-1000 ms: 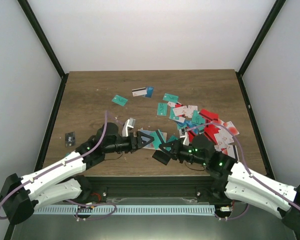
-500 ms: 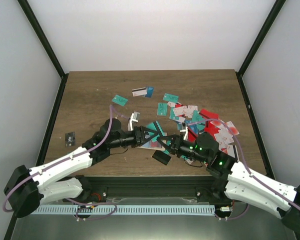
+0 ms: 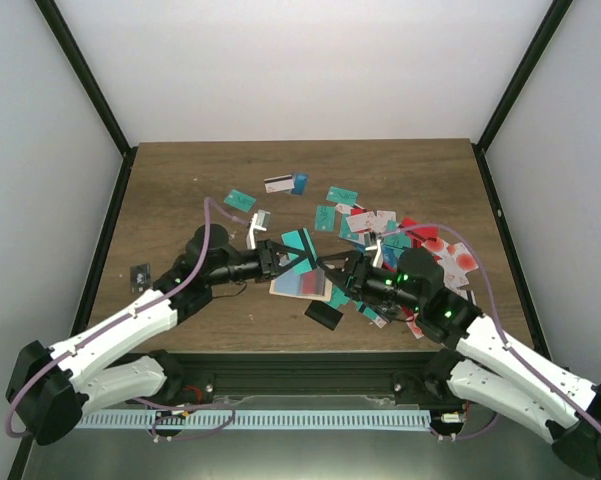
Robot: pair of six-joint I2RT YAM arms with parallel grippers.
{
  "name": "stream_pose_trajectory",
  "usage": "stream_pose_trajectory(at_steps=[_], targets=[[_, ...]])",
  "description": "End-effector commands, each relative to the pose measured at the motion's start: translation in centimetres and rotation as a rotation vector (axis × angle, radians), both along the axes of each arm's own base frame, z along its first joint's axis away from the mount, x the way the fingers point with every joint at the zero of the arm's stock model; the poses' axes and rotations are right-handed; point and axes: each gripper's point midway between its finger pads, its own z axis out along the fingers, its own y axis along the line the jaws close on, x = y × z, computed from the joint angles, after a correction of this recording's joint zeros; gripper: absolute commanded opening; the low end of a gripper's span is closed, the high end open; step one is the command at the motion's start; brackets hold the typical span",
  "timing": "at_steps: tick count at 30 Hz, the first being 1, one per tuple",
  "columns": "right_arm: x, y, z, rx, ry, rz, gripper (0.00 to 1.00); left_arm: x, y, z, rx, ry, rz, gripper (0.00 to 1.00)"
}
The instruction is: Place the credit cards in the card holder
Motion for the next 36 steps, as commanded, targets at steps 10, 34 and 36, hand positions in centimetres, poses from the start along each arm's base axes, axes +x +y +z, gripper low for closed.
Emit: stream_pose_trajectory(at_steps=[10,34,36], targets=[[-0.5,1.6,5.1,0.002,-0.217,0.271,0.55,-5.4,0.4,2.8,-0.023,-0.092,-0.319,0.04],[-1.0,1.9,2.7,-0.037,-0.079,0.314,0.01,-3.9,1.5,0.0,0.170,-0.042,-0.209,0.56],[-0.4,1.4,0.6,-0.103,0.004,0.258,0.01,-3.1,2.4,-1.7,0.286,-0.021,-0.157,0.59]])
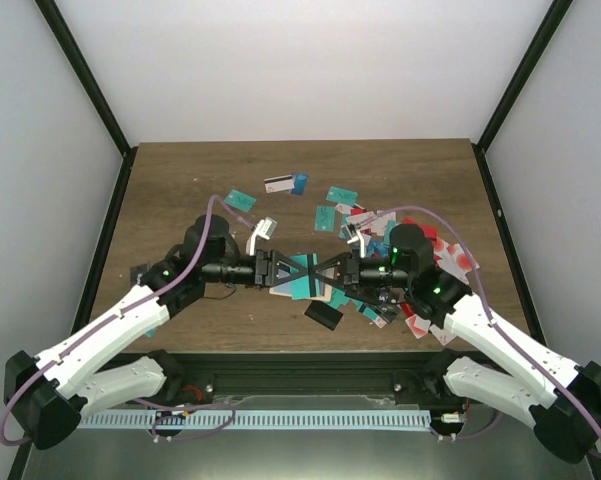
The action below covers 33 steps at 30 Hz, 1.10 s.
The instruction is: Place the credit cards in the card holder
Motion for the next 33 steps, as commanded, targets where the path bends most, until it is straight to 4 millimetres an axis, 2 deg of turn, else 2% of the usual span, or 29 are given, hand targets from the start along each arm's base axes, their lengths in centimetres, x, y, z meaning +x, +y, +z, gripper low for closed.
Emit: stream_pose_trajectory(at_steps=[1,5,8,11,16,19,24,28,33], targets=[[1.2,-1.1,-3.0,-0.148,0.113,-0.113,0.01,1.7,2.1,-3.3,0.246,-0.012,0.122,0.59],[2.0,-2.1,-5.9,-0.233,0.156,-0.200,0.01,3.3,4.6,-7.4,0.509,-0.039,0.196,0.53],[2.6,-2.5,-8.1,-0.282,0.179,-0.244,0.01,4.2,6.3,-10.8,0.686,-0.032,0.218,0.43],[3.2,-2.6,-9.8,-0.318,0.177,-0.267,0.01,5.2,6.6,-13.9,0.765,-0.016,0.209,0.38],[5.3,-2.1,-12.2,-0.393,0.162,-0.300,0.01,7.7,5.9,-17.5,0.802,0.009,0.183,0.24],[6.4,-1.5,-13.4,-0.411,0.177,-0.311,0.01,9.3,5.8,-19.1,0.830,0.032,0.168,0.16],[7.7,-0.8,-14.7,-0.421,0.207,-0.329,0.01,11.2,5.1,-20.7,0.846,0.035,0.132,0.14],[8.6,0.0,-15.6,-0.450,0.218,-0.316,0.01,12.2,5.7,-22.2,0.885,0.055,0.144,0.12],[9.5,0.6,-16.5,-0.466,0.229,-0.317,0.01,13.4,7.0,-23.0,0.940,0.045,0.191,0.11]])
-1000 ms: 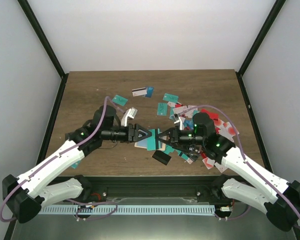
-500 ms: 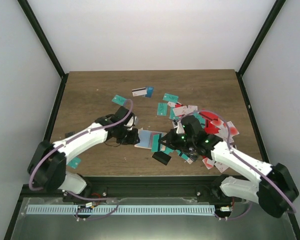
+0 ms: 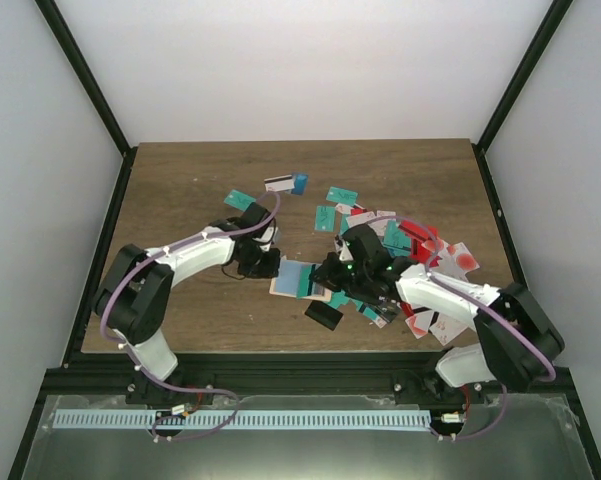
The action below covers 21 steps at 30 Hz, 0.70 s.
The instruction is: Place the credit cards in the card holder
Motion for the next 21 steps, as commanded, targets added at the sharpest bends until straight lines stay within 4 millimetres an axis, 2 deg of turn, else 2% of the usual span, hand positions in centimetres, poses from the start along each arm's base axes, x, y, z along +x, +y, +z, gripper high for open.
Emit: stream_pose_trajectory(at_steps=[1,5,8,13,21], targets=[[2.1,1.1,1.3,0.020,-0.067,-0.009,0.01,1.7,1.1,-0.2,0.052,-0.056,0.015,0.11],[3.1,1.8,0.5,0.009,-0.080,0.002,0.01,2.5,2.2,-0.7,0.088,-0.078,0.031,0.10],[3.9,2.2,-0.4,-0.018,-0.084,0.015,0.01,2.5,2.1,-1.4,0.079,-0.068,0.011,0.10],[5.3,1.4,-1.8,-0.081,-0.067,-0.024,0.01,2.4,2.3,-2.1,0.098,-0.058,-0.005,0.10],[4.8,1.0,-4.1,-0.131,-0.016,0.001,0.01,2.0,2.6,-2.9,0.114,-0.045,-0.018,0.10]])
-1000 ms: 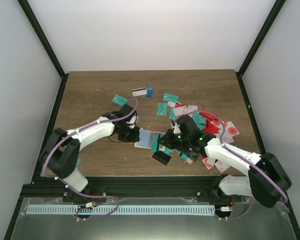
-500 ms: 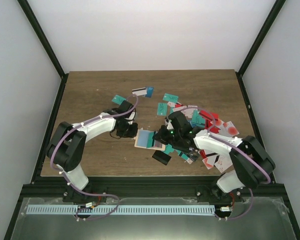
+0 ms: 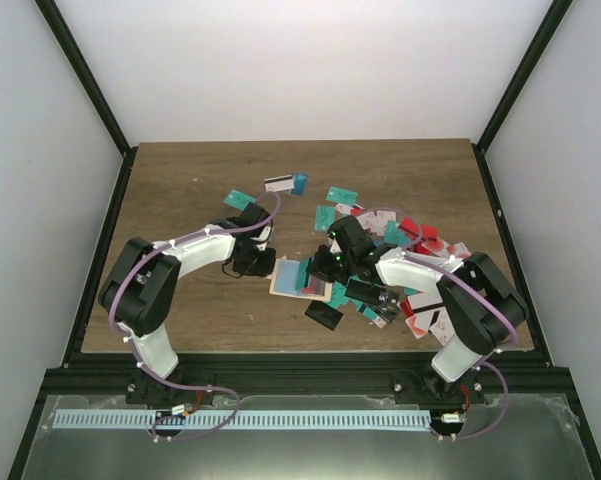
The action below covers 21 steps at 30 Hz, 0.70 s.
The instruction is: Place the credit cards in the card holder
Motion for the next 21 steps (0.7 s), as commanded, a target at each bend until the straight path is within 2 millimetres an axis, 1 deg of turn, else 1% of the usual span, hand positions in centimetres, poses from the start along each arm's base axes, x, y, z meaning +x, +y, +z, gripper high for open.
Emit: stream_pose_trajectory(at_steps=[1,10,21], targets=[[0.4,0.0,-0.6,-0.022,-0.002,0.018,0.01,0.1,0.3,-0.7,0.017,-0.003,-0.016,0.10],[0.0,0.4,-2.6,-0.019,0.050,0.027,0.01,-0.6,0.3,-1.1,0.008,0.020,-0.032,0.10],[0.7,1.4,-2.8,0.039,0.066,0.013,0.01,-2.0,0.5,-2.0,-0.003,0.059,-0.049,0.10]])
